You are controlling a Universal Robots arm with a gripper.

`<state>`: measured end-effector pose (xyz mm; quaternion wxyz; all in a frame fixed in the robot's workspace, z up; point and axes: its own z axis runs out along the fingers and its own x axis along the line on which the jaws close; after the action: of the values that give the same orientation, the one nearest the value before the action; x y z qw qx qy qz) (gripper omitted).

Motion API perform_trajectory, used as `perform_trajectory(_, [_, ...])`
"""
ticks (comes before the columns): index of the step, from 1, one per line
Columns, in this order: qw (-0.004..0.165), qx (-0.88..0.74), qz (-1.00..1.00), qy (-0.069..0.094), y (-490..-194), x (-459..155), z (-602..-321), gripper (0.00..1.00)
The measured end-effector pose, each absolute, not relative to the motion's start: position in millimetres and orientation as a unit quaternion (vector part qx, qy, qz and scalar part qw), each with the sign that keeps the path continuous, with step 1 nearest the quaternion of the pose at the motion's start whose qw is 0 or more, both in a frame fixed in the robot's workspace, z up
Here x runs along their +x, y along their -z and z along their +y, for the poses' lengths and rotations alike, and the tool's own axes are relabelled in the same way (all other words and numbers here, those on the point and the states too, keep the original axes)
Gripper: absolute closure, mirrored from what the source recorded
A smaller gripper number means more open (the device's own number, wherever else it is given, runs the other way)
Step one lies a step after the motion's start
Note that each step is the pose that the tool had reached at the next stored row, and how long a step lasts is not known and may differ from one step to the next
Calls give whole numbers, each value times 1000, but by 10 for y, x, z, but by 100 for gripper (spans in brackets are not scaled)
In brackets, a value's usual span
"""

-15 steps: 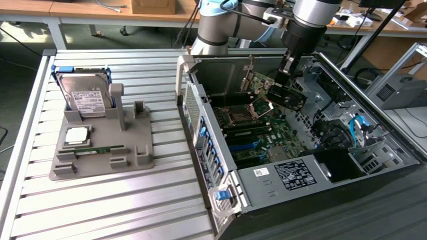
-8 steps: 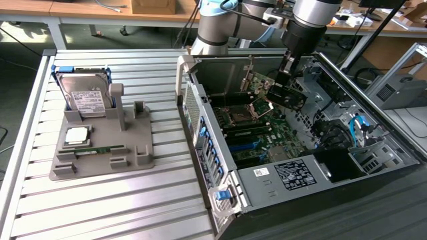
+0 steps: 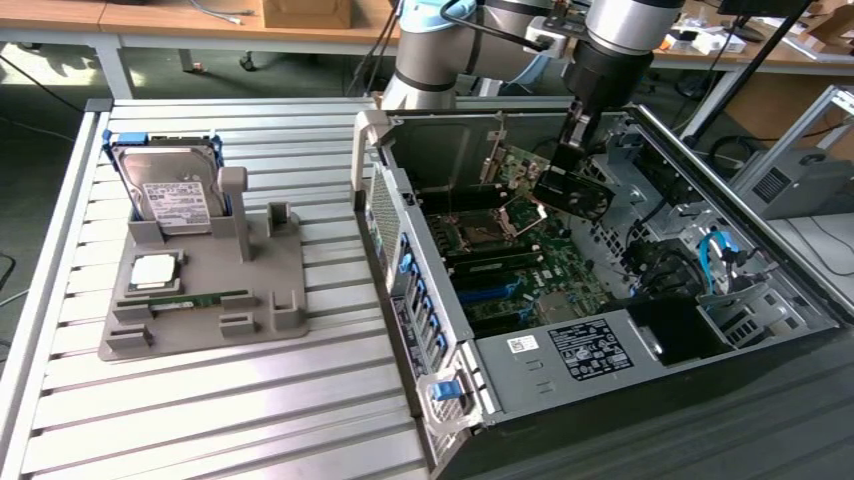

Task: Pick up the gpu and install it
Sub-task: 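Insert the gpu into the slot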

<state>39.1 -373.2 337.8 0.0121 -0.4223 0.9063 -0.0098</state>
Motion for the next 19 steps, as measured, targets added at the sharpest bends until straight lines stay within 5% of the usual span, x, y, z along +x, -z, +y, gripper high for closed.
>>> perform_trajectory(19, [12, -452, 892, 10, -3378, 391, -3732, 73])
